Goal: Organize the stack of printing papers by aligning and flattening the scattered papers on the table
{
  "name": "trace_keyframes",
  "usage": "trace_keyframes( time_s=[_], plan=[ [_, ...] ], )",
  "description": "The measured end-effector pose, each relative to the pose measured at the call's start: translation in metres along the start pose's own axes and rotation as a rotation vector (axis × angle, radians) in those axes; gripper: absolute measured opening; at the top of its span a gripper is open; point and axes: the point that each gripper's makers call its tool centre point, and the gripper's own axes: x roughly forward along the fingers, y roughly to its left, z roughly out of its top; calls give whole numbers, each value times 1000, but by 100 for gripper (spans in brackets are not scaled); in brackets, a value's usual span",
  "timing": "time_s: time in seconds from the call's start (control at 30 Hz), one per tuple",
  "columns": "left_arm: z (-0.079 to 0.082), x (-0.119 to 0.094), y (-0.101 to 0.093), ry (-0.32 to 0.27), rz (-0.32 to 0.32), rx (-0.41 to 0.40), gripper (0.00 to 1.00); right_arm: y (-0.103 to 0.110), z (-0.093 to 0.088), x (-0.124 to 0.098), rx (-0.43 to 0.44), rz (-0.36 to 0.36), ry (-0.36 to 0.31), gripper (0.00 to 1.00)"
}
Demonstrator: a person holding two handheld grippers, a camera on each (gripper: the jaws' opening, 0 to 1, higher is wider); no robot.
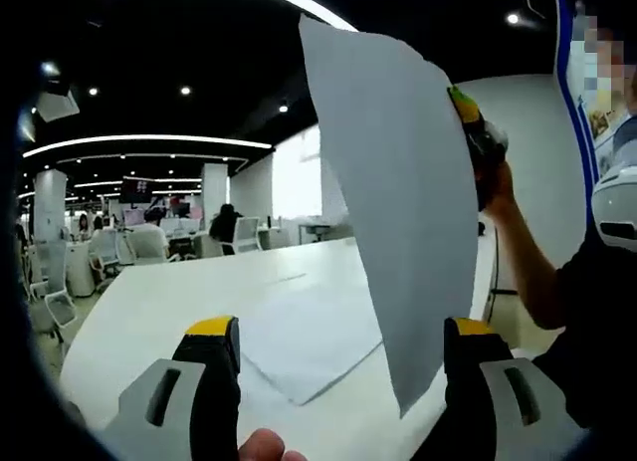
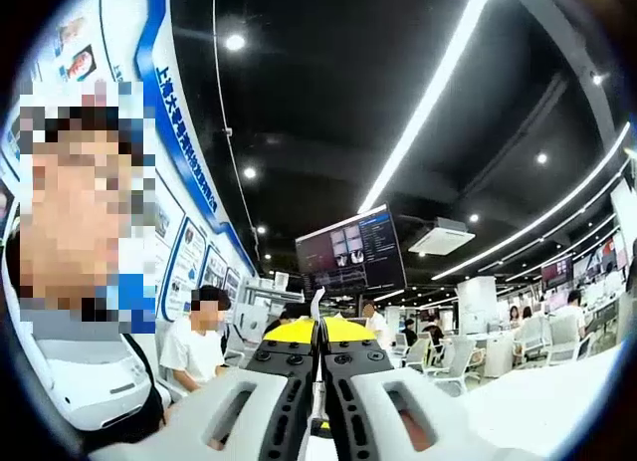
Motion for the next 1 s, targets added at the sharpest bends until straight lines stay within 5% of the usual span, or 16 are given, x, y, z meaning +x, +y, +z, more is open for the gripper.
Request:
trace_keyframes(
  time_s=[0.47,0.63,0.83,1.0],
  plan=[
    [15,0,-5,-119,-80,-99,83,4,-5,5,14,29,2,0],
    [18,4,-16,-143,-121,-49,82,4,-8,8,24,36,1,0],
    [42,2,-17,-300,-178,-155,76,5,-10,10,35,45,0,0],
    [42,7,-23,-310,-206,-143,71,8,-10,12,49,57,-6,0]
  ],
)
